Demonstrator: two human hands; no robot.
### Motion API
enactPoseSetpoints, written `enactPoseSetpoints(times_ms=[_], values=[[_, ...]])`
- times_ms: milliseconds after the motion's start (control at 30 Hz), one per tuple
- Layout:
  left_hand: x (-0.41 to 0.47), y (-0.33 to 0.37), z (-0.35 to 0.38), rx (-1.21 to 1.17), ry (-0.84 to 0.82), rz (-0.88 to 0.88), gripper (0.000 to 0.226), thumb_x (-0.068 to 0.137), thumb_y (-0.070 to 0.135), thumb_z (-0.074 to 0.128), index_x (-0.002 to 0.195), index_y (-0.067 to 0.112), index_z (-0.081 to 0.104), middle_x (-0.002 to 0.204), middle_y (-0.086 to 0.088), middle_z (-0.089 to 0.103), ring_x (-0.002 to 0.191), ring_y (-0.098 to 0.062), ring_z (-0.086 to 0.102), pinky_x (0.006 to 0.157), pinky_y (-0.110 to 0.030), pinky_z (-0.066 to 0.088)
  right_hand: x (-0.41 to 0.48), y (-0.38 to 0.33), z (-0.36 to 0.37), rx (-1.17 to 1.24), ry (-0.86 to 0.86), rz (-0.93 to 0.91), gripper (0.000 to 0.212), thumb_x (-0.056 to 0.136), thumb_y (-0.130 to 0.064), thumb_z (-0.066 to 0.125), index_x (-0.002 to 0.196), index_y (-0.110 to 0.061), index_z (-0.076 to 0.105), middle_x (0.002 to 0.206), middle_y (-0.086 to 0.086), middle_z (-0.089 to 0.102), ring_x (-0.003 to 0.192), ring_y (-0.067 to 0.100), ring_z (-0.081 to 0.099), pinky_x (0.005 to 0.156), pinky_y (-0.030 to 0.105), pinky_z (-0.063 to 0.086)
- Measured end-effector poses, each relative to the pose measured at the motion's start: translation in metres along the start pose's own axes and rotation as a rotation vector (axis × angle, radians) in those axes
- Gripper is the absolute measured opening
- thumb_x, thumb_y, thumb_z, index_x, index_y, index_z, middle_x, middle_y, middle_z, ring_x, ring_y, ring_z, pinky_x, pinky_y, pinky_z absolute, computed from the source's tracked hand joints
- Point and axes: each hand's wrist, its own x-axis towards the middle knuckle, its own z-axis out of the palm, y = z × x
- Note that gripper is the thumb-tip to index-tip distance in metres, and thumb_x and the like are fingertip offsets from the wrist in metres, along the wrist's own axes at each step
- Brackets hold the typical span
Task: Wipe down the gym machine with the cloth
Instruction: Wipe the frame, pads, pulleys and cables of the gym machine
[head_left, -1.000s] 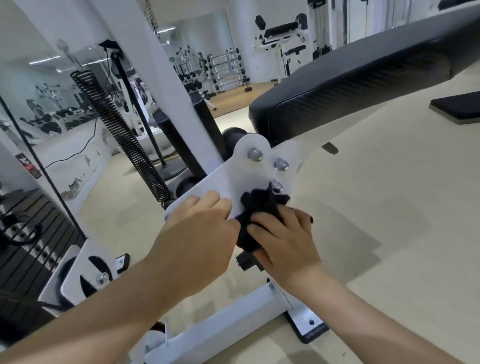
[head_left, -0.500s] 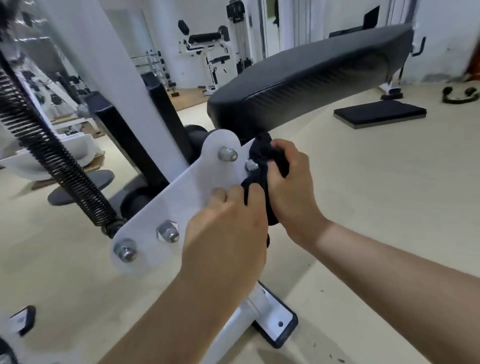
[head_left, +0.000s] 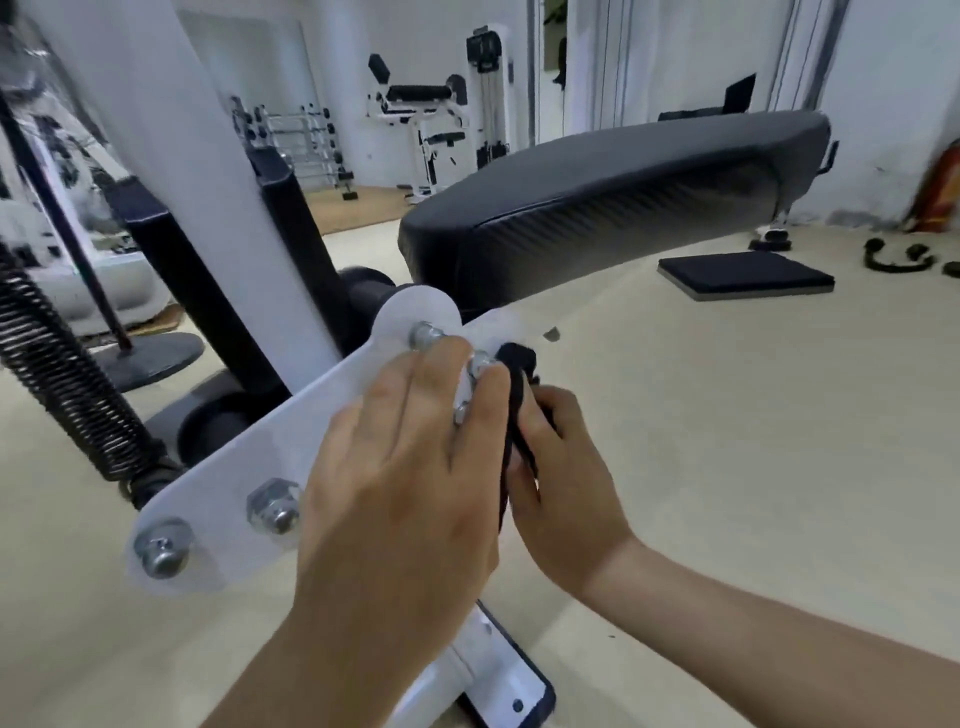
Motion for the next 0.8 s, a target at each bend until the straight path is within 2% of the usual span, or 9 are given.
enactPoseSetpoints(times_ms=[67,167,200,267,367,500,567,700,800], values=[[0.009,-0.006,0.002,0.067,0.028,-0.015,0.035,0.090,0.009,0.051,0.124,0.006,0.059,0.128,-0.019,0.053,0.115,-0.036,0.047,0.087,-0.045,0.042,-0.003,0.013,-0.005,0.056,-0.008,-0.026,0.049,0.095,-0.011,0.045,0.142,-0.021,0.045,0.107,-0.010,0.046,0.090,0.008,0.054,0.078,0.024,0.046],[0.024,-0.010,0.006,0.033,0.031,-0.096,0.038,0.083,0.002,0.067,0.120,0.003,0.063,0.117,-0.017,0.059,0.105,-0.034,0.053,0.070,-0.045,0.053,0.019,0.003,-0.020,0.204,0.156,-0.118,0.043,0.091,-0.015,0.043,0.132,-0.020,0.057,0.103,-0.015,0.051,0.094,-0.003,0.051,0.082,0.007,0.039],[0.027,-0.010,0.006,-0.006,0.047,-0.128,0.037,0.082,0.002,0.069,0.118,0.002,0.064,0.112,-0.015,0.061,0.099,-0.033,0.056,0.068,-0.044,0.054,0.030,-0.006,-0.025,0.192,0.174,-0.194,0.045,0.090,-0.015,0.043,0.132,-0.017,0.057,0.106,-0.009,0.054,0.098,0.000,0.051,0.086,0.008,0.039],[0.031,-0.008,0.003,-0.063,0.079,-0.185,0.040,0.081,0.002,0.070,0.121,0.003,0.063,0.104,-0.011,0.066,0.092,-0.028,0.062,0.074,-0.034,0.051,0.052,-0.023,-0.034,0.039,0.130,-0.398,0.045,0.089,-0.009,0.048,0.132,-0.010,0.057,0.111,0.006,0.059,0.101,0.018,0.054,0.089,0.022,0.046],[0.033,-0.002,-0.006,-0.132,0.049,-0.274,0.060,0.081,0.004,0.070,0.135,0.014,0.048,0.103,-0.001,0.066,0.091,-0.015,0.063,0.080,-0.023,0.048,0.075,-0.035,-0.042,-0.108,0.059,-0.576,0.047,0.086,0.003,0.061,0.132,0.000,0.055,0.113,0.021,0.060,0.101,0.034,0.058,0.083,0.042,0.054],[0.039,0.006,-0.020,-0.093,0.044,-0.366,0.071,0.082,0.011,0.064,0.144,0.025,0.031,0.119,0.006,0.057,0.106,-0.004,0.056,0.096,-0.017,0.044,0.092,-0.043,-0.047,0.225,0.047,-0.617,0.038,0.087,0.001,0.052,0.125,0.001,0.059,0.124,0.018,0.057,0.106,0.030,0.060,0.080,0.042,0.057],[0.039,0.007,-0.027,-0.048,-0.019,-0.412,0.072,0.083,0.011,0.065,0.144,0.025,0.031,0.126,0.006,0.054,0.109,-0.005,0.055,0.097,-0.017,0.044,0.096,-0.046,-0.045,0.269,-0.018,-0.658,0.034,0.088,0.004,0.054,0.120,-0.002,0.061,0.121,0.013,0.059,0.100,0.026,0.062,0.075,0.038,0.057],[0.027,0.005,-0.050,0.189,-0.286,-0.363,0.064,0.081,0.010,0.066,0.141,0.017,0.044,0.134,-0.001,0.051,0.111,-0.014,0.057,0.089,-0.028,0.054,0.112,-0.044,-0.052,0.012,-0.139,-0.733,0.020,0.088,-0.008,0.059,0.106,-0.012,0.066,0.102,0.004,0.063,0.088,0.024,0.062,0.063,0.034,0.053],[0.018,-0.007,-0.083,0.338,-0.412,-0.325,0.057,0.076,0.008,0.069,0.131,0.014,0.057,0.128,-0.006,0.057,0.109,-0.020,0.060,0.079,-0.031,0.058,0.126,-0.046,-0.059,-0.213,-0.230,-0.721,0.025,0.082,-0.011,0.065,0.106,-0.018,0.063,0.096,0.000,0.058,0.085,0.024,0.058,0.052,0.031,0.044]])
